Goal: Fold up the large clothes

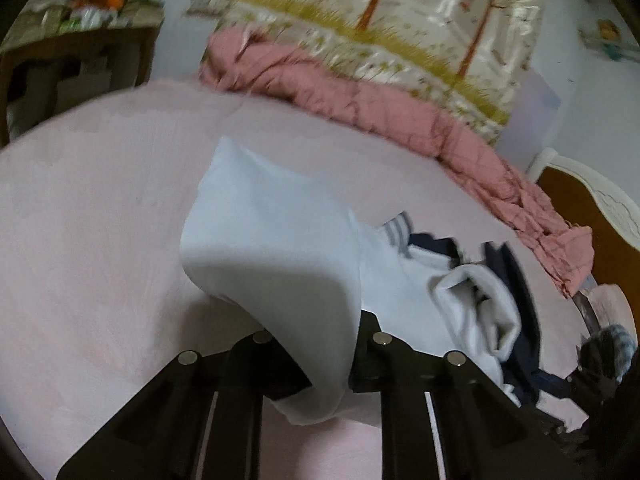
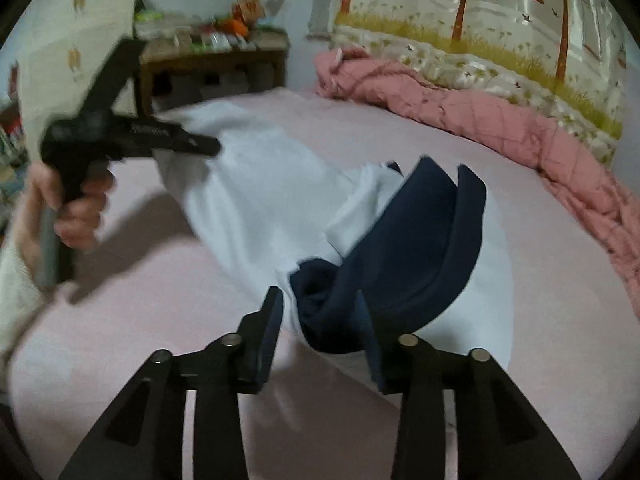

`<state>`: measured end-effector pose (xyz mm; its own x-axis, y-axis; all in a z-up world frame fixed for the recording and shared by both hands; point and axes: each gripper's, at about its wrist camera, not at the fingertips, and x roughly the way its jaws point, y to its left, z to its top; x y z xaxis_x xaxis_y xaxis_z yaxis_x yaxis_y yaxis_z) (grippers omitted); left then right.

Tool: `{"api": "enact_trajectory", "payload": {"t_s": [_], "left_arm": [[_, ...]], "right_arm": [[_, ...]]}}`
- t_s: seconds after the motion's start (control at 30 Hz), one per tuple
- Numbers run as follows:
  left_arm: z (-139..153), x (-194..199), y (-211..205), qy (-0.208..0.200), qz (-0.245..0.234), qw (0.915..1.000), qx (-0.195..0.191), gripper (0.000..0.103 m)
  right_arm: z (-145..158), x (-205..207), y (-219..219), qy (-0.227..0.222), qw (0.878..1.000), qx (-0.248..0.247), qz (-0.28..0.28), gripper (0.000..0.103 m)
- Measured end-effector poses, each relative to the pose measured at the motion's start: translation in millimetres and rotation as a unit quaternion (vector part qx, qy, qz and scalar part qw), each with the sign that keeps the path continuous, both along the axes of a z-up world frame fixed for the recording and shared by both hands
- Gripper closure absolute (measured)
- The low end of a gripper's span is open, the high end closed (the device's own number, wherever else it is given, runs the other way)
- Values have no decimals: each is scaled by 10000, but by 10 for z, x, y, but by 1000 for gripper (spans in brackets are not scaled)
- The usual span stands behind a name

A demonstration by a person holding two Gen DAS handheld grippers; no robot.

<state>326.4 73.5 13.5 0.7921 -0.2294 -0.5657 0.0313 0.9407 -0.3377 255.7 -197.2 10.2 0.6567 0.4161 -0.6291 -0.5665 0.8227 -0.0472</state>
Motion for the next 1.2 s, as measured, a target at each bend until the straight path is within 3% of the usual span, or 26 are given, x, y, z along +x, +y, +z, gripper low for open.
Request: {"api": "enact_trajectory", "payload": {"t_s": [0.1,0.13,0.2,0.23,0.3,0.37,0.5,0.6,0.67,0.73,0.87,0.93,0.97,1.03,1.07,1.1,1.2], "left_arm": [[157,-89,-158,-255,-136,9994,192,90],[221,-114,-238,-328,-201,9989,279,90],[351,-147,-406,-464,-352,9977,351,91],[428,-162,-511,-521,-465,9969,360,91],[582,-184,-755,-625,-745,9946,369,92],[698,-207,-1044,-685,-1098,9909,381,92],[749,-182,-1668,-608,-1737,9821,409,93],[713,-143,-2079,-592,-1957,9774,539,93],[664,-103,-2262,-504,-2096,9754,463,93],[592,-43,-2437,-385,-2237,9729,433,93],[203,-75,-2792,-222,-2437,9645,989,92],[-62,-83,-2899,-174,-2466,9605,1277,92],[-122,-127,-2930,-337,-2462,9581,1422,90],[-113,-212,-2935,-639,-2589,9531,1433,71],[-82,-230,-2909,-627,-2753,9515,1225,53],[-38,-257,-2880,-629,-2840,9511,1042,46],[149,-496,-2696,-994,-2809,9510,826,44]], "right_arm": [[236,-3,-299,-101,9956,915,-155,61],[295,12,-389,-215,9928,1104,-406,54],[322,95,-597,-543,9793,1132,-1588,52],[260,167,-632,-502,9758,975,-1891,55],[33,363,-619,190,9838,766,-1611,73],[-173,516,-650,855,9807,1106,-1364,73],[-228,641,-838,1330,9647,1939,-1183,73],[-231,650,-1109,1635,9453,2559,-1190,73],[-157,578,-1234,1494,9436,2655,-1298,73],[-31,491,-1422,1214,9455,2433,-1792,73],[288,217,-1937,155,9279,2187,-3014,73],[336,166,-2116,12,9203,2263,-3191,73],[329,167,-2161,23,9190,2305,-3200,73],[286,165,-2182,72,9179,2342,-3202,73],[271,183,-2173,80,9187,2340,-3182,73],[276,203,-2156,79,9207,2319,-3139,73],[355,318,-2053,-91,9243,2171,-3138,73]]}}
